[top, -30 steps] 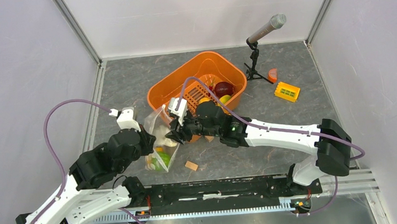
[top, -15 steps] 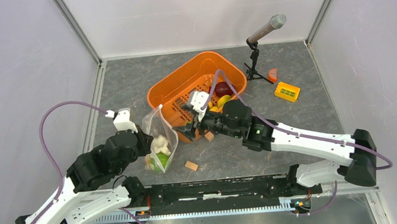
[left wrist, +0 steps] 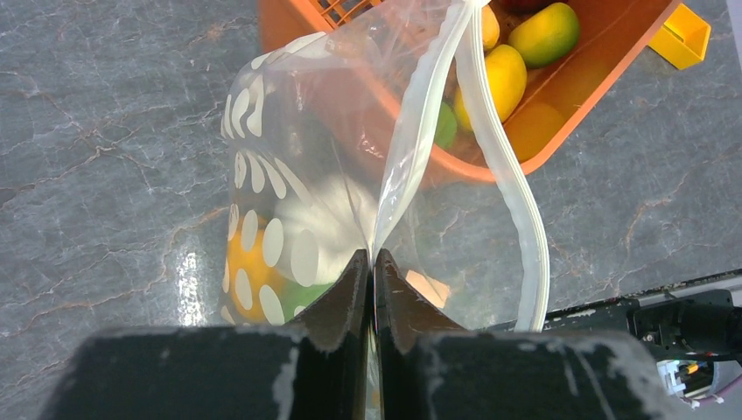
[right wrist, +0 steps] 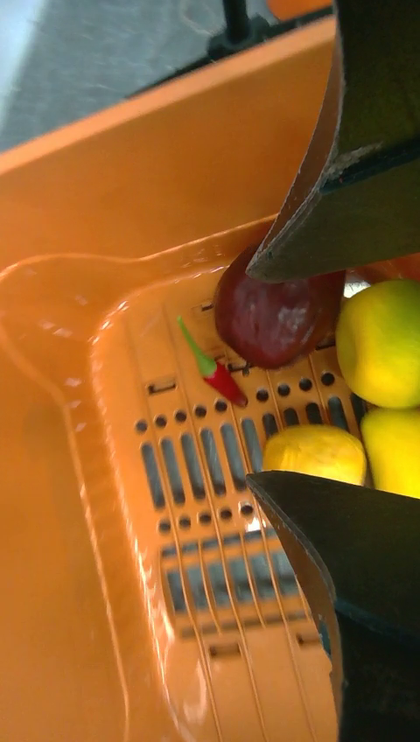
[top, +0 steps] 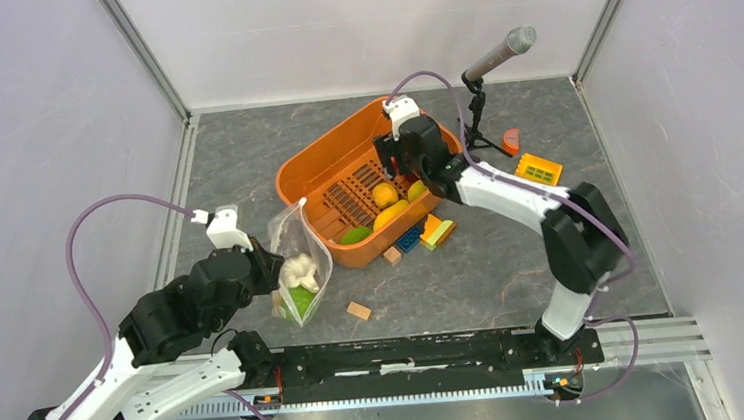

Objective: Place the food in the zip-top bag and seal the zipper
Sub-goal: Pick up the fake vegetable from the bin.

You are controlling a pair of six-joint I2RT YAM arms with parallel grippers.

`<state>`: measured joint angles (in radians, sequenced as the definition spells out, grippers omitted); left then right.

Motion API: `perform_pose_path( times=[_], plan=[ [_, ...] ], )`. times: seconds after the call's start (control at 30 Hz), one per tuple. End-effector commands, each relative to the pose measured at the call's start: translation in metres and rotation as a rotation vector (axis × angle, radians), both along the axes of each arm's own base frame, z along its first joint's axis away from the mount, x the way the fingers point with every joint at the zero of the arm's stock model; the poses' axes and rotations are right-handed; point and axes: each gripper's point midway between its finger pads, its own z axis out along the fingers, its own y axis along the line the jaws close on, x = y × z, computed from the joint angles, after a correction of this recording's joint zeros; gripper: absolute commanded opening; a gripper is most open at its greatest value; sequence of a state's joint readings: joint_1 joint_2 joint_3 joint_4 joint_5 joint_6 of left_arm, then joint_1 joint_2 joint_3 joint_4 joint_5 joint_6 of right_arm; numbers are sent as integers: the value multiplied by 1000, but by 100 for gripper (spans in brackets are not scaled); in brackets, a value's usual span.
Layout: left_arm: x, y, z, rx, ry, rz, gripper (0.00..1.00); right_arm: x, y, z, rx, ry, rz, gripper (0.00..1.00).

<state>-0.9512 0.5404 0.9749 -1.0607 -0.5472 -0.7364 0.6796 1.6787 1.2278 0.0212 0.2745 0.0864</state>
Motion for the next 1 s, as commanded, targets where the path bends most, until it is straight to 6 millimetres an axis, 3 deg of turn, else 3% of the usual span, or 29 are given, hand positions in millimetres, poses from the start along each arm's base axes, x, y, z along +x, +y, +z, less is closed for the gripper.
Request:
perform_pose_path(
  times=[0.0, 0.17, 0.23, 0.37, 0.6, 0.67, 0.87, 0.97],
  plan=[
    [7, -11, 8, -18, -33, -22, 11, 35, -8, -16, 72, 85, -150, 84],
    [8, -12, 9, -7, -35, -25, 11, 61, -8, -37, 123, 115, -225, 82],
    [7, -12, 10, -11, -35, -31, 11, 63, -9, -37, 147, 113, -246, 80],
    [7, -9, 12, -18, -48, -24, 11, 67, -5, -47, 221, 115, -253, 67],
    [4, -5, 11, -27, -46, -19, 11, 74, 4, -64, 241, 146, -244, 57],
    [4, -5, 11, -28, -46, -17, 11, 77, 5, -67, 235, 153, -245, 50],
    [4, -6, 8, -25, -38, -18, 11, 75, 9, -48, 272, 80, -182, 4],
    [4, -8, 5, -20, -28, -21, 11, 68, 12, -27, 305, 38, -132, 0]
  ],
)
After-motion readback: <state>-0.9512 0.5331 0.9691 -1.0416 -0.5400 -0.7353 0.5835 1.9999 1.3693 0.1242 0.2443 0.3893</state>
